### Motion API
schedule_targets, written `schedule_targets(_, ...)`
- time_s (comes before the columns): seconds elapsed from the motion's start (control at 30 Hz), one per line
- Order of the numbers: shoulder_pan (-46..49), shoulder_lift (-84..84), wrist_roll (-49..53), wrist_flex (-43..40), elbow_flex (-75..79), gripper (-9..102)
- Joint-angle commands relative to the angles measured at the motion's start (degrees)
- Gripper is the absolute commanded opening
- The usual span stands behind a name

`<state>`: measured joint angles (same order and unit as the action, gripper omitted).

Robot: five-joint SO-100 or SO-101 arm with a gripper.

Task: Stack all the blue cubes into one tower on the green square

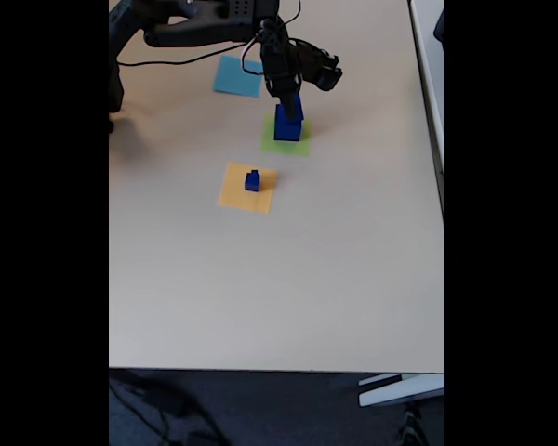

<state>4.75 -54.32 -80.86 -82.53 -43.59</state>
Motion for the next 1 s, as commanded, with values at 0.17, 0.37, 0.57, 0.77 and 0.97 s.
schedule_targets(0.17, 0.09, -4.48, -1.49, 0.7, -0.97, 17)
schedule_targets(0.37, 0.26, -5.19, -1.23, 0.35, -1.23, 20)
schedule_targets(0.57, -0.09, -5.89, -1.85, 0.35, -2.11, 24)
schedule_targets(0.77, 0.0, -5.8, -1.14, 0.88, -2.11, 26)
schedule_targets(0.97, 0.09, -6.42, 1.49, 2.37, -1.05, 29)
